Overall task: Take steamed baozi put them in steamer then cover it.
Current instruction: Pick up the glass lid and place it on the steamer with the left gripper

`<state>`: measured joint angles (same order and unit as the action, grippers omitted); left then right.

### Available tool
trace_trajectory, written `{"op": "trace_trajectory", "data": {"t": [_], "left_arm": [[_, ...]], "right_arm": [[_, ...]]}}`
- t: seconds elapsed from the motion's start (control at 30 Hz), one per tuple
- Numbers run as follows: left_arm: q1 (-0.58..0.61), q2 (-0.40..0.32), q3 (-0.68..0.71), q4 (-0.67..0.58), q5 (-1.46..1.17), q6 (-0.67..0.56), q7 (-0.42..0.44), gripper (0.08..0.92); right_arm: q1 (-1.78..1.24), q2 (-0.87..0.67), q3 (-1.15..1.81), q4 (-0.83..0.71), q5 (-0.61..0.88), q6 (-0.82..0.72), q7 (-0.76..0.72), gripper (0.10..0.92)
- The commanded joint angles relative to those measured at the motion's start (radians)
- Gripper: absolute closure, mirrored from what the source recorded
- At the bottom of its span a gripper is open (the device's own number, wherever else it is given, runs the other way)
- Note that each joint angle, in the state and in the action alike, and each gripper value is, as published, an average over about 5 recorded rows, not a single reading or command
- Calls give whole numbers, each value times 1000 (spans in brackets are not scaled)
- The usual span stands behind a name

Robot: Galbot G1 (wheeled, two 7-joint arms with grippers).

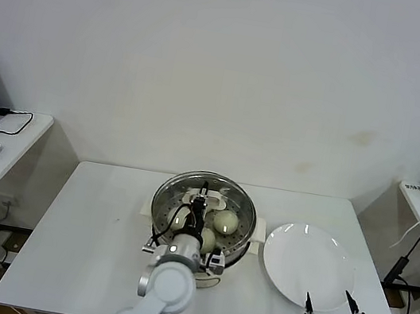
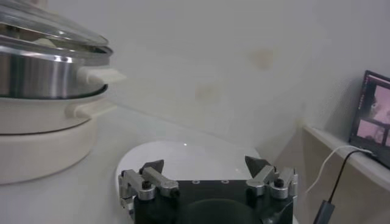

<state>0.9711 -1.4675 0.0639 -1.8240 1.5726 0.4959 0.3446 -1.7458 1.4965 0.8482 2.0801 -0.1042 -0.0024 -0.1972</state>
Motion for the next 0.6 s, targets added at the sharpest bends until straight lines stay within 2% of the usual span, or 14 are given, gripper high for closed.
{"op": "trace_trajectory", "data": {"t": [0.03, 0.6], "left_arm": [[6, -16, 4, 14, 9, -3, -3, 867], [8, -24, -13, 39, -3, -9, -13, 867]], "right_arm": [[-1, 0, -1, -2, -6, 4, -1, 203], [-6, -7, 0, -7, -6, 9, -6, 203]]}}
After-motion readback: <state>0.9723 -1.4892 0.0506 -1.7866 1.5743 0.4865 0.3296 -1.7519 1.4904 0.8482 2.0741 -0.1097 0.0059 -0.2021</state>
